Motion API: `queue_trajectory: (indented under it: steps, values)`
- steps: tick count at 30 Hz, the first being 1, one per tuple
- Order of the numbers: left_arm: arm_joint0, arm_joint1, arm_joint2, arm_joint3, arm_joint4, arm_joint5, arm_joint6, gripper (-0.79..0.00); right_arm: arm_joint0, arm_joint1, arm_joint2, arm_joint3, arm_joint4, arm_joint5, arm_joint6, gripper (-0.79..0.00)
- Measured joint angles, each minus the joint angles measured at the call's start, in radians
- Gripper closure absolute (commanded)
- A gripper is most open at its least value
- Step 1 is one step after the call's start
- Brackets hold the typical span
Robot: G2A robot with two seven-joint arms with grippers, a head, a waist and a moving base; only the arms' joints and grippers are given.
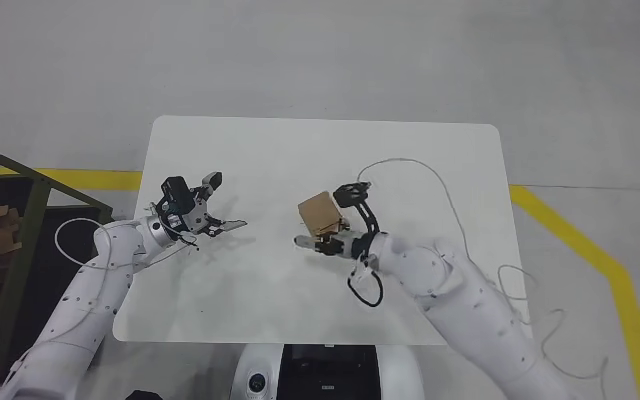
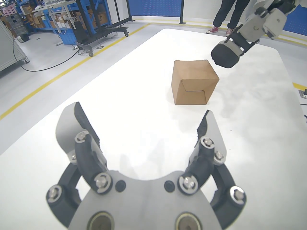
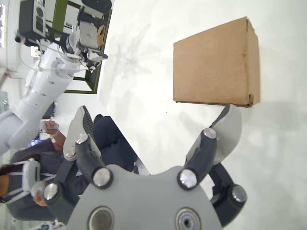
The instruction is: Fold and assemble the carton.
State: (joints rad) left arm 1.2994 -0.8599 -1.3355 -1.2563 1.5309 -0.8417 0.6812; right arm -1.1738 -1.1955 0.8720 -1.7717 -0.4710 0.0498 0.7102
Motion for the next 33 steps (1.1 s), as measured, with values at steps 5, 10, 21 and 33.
queue_trajectory:
  steps: [5,10,21,33]
  values:
    - [0.0,0.0,0.0,0.0,0.0,0.0,0.0,-0.785,-0.074,0.018,0.022,-0.068,-0.194,-0.02,-0.095,-0.785]
    - [0.0,0.0,0.0,0.0,0.0,0.0,0.0,-0.785,-0.103,0.024,-0.002,-0.069,-0.405,-0.024,-0.148,-0.785]
    - [0.0,0.0,0.0,0.0,0.0,0.0,0.0,-0.785,-0.024,-0.002,-0.052,0.05,-0.429,-0.049,-0.138,-0.785]
    - [0.0,0.0,0.0,0.0,0.0,0.0,0.0,-0.785,0.039,-0.037,-0.111,0.143,-0.489,-0.024,-0.161,-0.785]
